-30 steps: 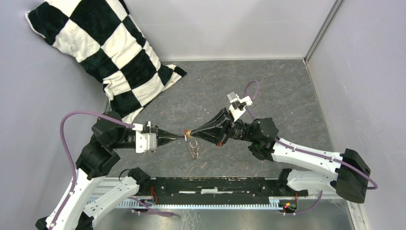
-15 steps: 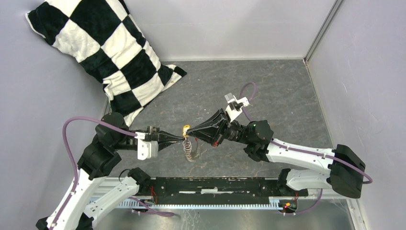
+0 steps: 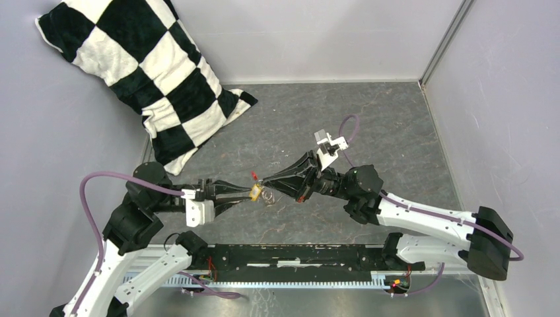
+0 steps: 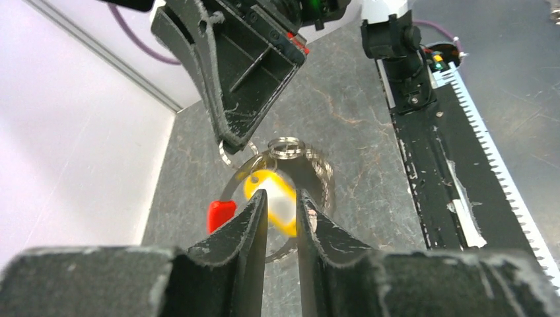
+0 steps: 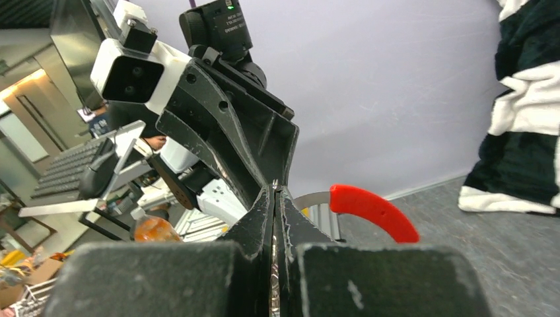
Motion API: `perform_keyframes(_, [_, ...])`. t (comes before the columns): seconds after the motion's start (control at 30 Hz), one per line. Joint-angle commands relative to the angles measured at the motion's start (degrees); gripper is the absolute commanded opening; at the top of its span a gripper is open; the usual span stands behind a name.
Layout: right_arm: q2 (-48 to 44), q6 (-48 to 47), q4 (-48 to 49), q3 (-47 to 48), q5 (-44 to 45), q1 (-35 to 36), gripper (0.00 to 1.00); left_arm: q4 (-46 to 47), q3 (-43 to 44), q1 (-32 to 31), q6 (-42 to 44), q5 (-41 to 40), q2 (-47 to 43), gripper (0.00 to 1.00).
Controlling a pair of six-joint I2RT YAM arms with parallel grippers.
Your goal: Put the keys on the keyring
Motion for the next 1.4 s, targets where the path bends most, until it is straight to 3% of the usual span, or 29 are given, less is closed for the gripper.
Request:
perform_keyframes(0.0, [-3.2, -6.3, -7.9, 1.8, -1.7, -0.9, 0.01, 6.0, -2.4, -0.2, -2.9, -3.6, -2.1, 0.28])
perform_keyframes(0.13, [-3.5, -11.2, -17.6, 5.2, -3.2, -1.4, 0.01, 8.3, -3.2, -0.2, -5.2, -4.9, -2.3, 0.28])
perform_keyframes(0.2, [-4.6, -15.0, -22.7, 6.1, -1.5, -2.0, 0.01, 9.6, -3.1, -0.2, -8.6, -6.7, -1.9, 0.34])
perform_keyframes(0.4, [-5.3, -22.7, -30.0, 4.7, 2.6, -4.7, 0.01, 10.0, -2.1, -0.2, -19.9, -14.3, 0.8, 0.65])
perform_keyframes(0.5, [-4.0, -24.6, -30.0, 2.7, 3.7, -5.7, 0.01, 9.3, -1.4, -0.2, -25.8, -19.8, 3.0, 0.9])
perform_keyframes(0.57, [-2.7, -24.6, -27.4, 0.7, 3.7, -6.6, 0.01, 9.0, -1.1, -0.2, -30.0, -25.6, 4.9, 0.99])
perform_keyframes(0.97, [16.6, -23.7, -5.7, 0.3, -5.1, -14.4, 0.02, 6.7, -2.5, 0.2, -35.4, -55.6, 13.0, 1.0])
perform_keyframes(1.2, [18.8, -27.6, -2.4, -8.1, -5.8, -20.0, 0.07, 10.1, -5.1, 3.5, -31.4, -58.0, 14.0, 1.0])
perform_keyframes(1.37, [15.4, -32.9, -7.3, -15.8, -1.9, -21.6, 0.17, 11.6, -6.2, 13.1, -30.9, -51.0, 17.2, 1.0])
